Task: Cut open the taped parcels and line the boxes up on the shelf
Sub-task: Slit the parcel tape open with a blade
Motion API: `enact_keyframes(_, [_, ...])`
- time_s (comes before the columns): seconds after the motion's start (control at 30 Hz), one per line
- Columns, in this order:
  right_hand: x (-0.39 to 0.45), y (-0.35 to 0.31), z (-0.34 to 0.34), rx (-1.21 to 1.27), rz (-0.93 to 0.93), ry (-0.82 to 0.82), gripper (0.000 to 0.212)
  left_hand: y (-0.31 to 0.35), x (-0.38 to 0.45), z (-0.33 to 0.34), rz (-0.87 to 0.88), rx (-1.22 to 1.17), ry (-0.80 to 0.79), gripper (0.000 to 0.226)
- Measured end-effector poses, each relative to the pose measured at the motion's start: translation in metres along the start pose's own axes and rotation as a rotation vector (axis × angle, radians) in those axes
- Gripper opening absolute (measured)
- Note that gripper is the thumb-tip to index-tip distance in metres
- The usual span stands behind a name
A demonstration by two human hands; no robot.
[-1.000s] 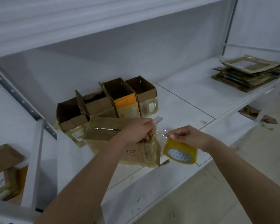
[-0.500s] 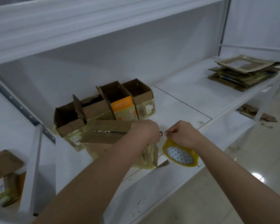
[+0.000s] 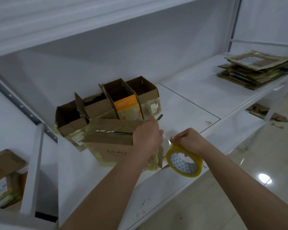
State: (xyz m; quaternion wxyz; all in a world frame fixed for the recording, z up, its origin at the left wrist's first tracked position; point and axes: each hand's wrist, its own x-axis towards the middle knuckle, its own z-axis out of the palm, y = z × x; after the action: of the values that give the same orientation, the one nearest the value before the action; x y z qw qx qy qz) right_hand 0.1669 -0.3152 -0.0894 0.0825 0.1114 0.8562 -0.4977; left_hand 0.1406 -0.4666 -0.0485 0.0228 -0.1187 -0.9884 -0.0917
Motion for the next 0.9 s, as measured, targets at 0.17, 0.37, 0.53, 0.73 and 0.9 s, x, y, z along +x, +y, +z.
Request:
enact_keyframes(0.17, [-0.001,-0.001,0.006,0.010,0.074,-0.045,0.025,-0.002,0.002,0.006,0.020,-0.030,0.043,0.044])
enact_keyframes(0.37, [0.004,0.006,0.017,-0.052,0.117,-0.013,0.026,-0.005,0.002,0.004,0.036,-0.040,0.031,0.041])
enact_keyframes(0.53, [-0.020,0.065,0.006,-0.160,0.251,0.012,0.027,-0.007,0.005,0.000,0.007,-0.026,-0.022,0.055])
enact_keyframes(0.73, [-0.018,0.033,-0.003,0.007,0.087,0.145,0.026,0.003,0.010,0.000,-0.044,0.028,-0.097,0.061])
enact_keyframes(0.9, [-0.020,0.011,-0.011,0.043,-0.030,0.193,0.020,-0.008,-0.014,-0.011,0.130,-0.078,-0.071,0.032])
